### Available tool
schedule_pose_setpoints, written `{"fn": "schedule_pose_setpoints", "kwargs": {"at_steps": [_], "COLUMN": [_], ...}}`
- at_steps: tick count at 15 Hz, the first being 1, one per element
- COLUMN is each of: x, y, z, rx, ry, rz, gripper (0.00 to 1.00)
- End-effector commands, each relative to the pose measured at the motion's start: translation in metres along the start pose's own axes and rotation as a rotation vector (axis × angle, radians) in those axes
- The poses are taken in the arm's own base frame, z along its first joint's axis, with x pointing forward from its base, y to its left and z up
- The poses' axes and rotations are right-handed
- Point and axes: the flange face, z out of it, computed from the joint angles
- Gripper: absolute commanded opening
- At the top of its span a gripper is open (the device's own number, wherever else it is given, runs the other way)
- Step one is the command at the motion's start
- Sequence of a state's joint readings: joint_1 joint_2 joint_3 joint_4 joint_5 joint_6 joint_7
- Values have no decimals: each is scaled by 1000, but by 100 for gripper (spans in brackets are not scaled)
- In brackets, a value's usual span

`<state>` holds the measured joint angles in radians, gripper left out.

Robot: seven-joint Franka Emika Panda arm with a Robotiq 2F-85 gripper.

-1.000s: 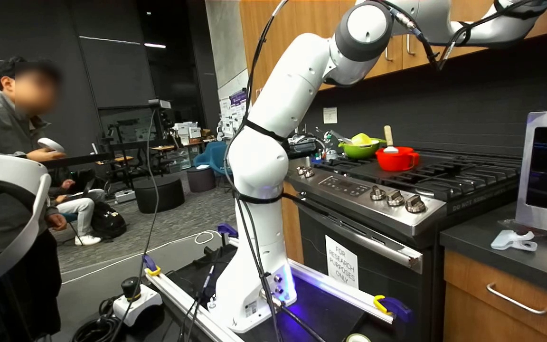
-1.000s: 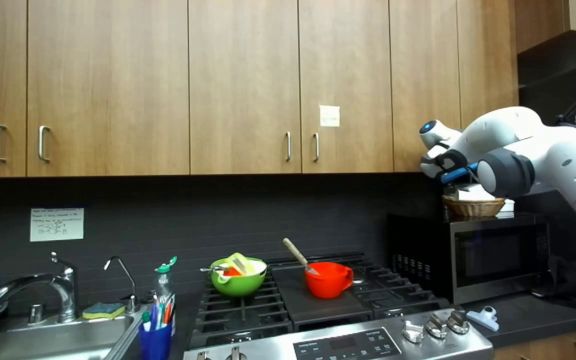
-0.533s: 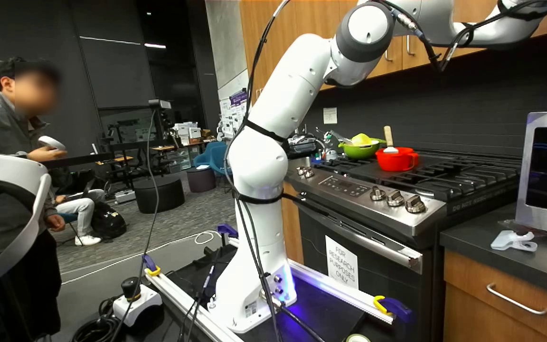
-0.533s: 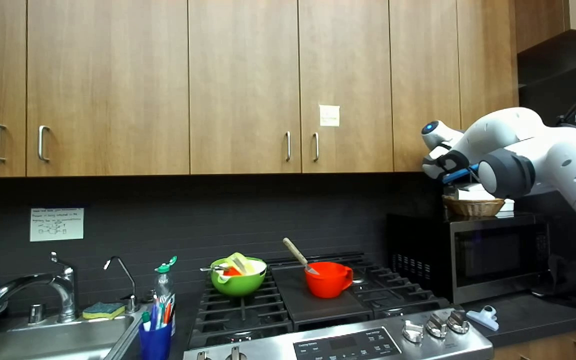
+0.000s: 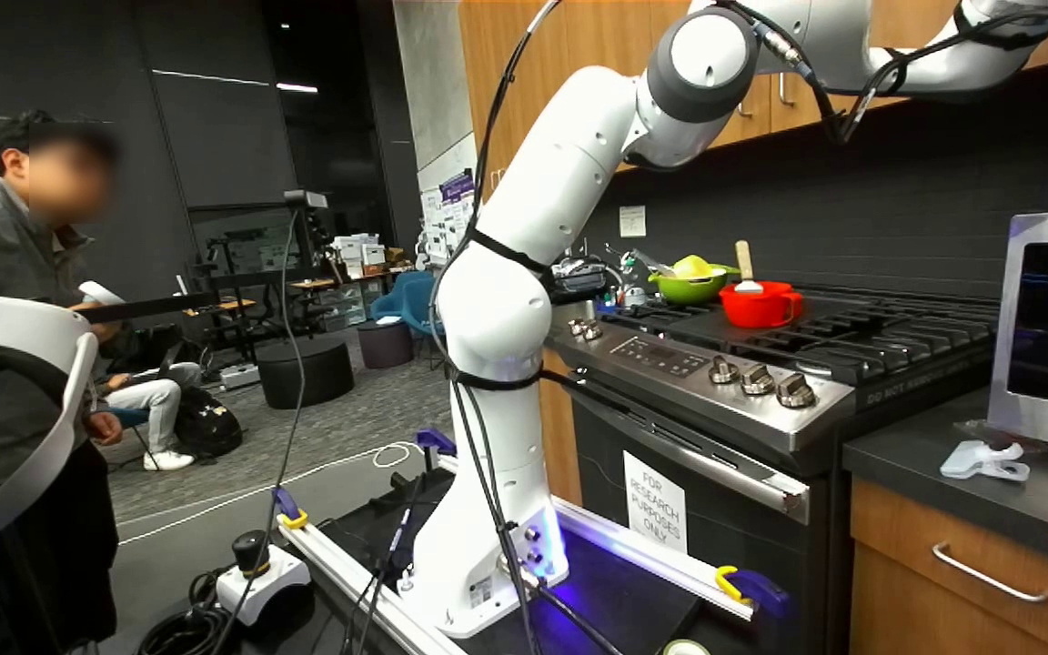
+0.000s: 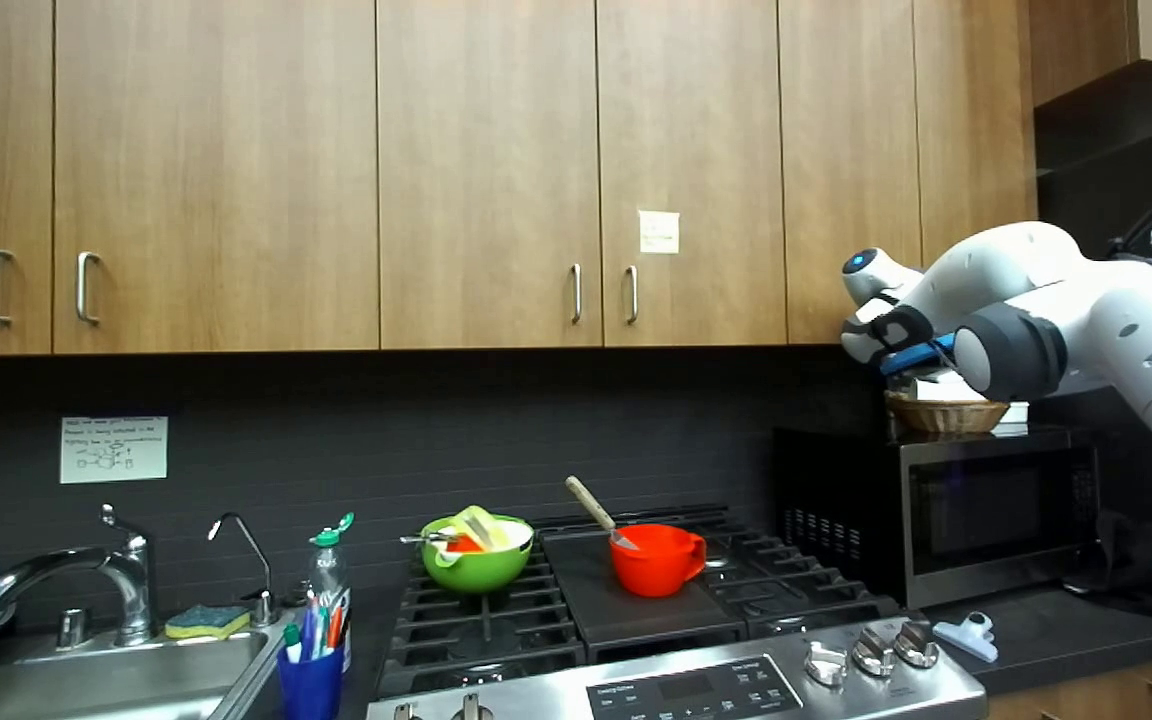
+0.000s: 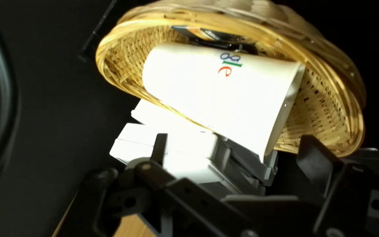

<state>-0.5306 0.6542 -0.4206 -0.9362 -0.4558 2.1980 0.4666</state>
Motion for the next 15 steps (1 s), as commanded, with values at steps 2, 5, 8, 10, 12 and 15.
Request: {"fn": "schedule_pose_setpoints", "kwargs": {"at_steps": [2,5,8,10,12,15], "x": [-6,-4,3,7,8,8], "y": [-7,-8,-3,0,2,5], "z": [11,15,15,14,14,16], "rx": [0,-16,-35,-37,-33,-29], "ry": [-31,20,104,153,177,168], "rz": [11,17,23,28,30,28], "gripper": [100,100,100,100,100,100]}}
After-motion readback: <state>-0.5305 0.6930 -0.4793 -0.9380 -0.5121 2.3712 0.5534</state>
